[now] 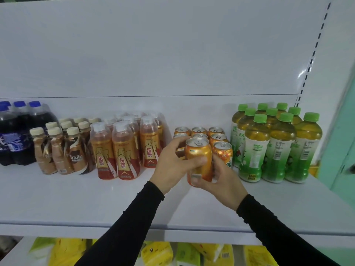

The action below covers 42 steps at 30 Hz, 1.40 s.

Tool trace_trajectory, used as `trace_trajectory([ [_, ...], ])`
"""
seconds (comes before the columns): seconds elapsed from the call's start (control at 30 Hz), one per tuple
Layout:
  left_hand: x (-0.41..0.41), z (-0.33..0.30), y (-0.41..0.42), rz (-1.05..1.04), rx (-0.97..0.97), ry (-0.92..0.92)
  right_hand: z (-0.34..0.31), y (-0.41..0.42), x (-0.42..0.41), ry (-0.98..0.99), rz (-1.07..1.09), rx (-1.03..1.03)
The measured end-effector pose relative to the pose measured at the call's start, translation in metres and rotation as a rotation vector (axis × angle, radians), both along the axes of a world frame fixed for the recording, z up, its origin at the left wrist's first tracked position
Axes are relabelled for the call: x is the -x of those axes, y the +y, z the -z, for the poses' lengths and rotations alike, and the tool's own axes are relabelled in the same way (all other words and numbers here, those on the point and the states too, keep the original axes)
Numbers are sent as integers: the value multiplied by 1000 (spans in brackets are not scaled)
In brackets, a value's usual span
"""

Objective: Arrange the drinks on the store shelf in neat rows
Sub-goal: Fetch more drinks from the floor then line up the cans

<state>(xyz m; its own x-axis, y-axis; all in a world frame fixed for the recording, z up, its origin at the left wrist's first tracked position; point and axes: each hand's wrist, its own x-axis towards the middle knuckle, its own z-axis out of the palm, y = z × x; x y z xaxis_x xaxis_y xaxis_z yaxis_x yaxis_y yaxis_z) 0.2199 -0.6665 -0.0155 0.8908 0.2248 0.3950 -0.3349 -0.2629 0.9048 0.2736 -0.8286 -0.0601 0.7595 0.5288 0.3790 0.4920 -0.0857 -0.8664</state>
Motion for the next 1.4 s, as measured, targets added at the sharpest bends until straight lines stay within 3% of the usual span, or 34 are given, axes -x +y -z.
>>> trace_trajectory([
  [0.2, 8, 6, 6, 216, -96, -41, 10, 0, -2, -45, 89, -62],
  [0.5, 12, 7, 9, 267, -143, -24, 11, 0, 0, -97, 83, -61],
  [0.63, 11, 3, 11, 283, -220, 7, 7, -2, 1, -14, -14, -50],
  [0.77, 9, -6, 16, 292, -66, 109, 1, -5, 2, 138, -212, -10],
  [0.87, 6, -11, 13, 251, 28, 140, 2, -6, 4, 237, -305, -37],
  [0.97, 0, -13, 12, 88, 78, 125, 3, -5, 6, 292, -267, -91],
  [1.17, -12, -15, 9, -180, 193, 201, -7, 0, 14, 175, -177, -69],
  [1.4, -17, -19, 14, -202, 212, 246, -13, -1, 12, 460, -170, -275],
])
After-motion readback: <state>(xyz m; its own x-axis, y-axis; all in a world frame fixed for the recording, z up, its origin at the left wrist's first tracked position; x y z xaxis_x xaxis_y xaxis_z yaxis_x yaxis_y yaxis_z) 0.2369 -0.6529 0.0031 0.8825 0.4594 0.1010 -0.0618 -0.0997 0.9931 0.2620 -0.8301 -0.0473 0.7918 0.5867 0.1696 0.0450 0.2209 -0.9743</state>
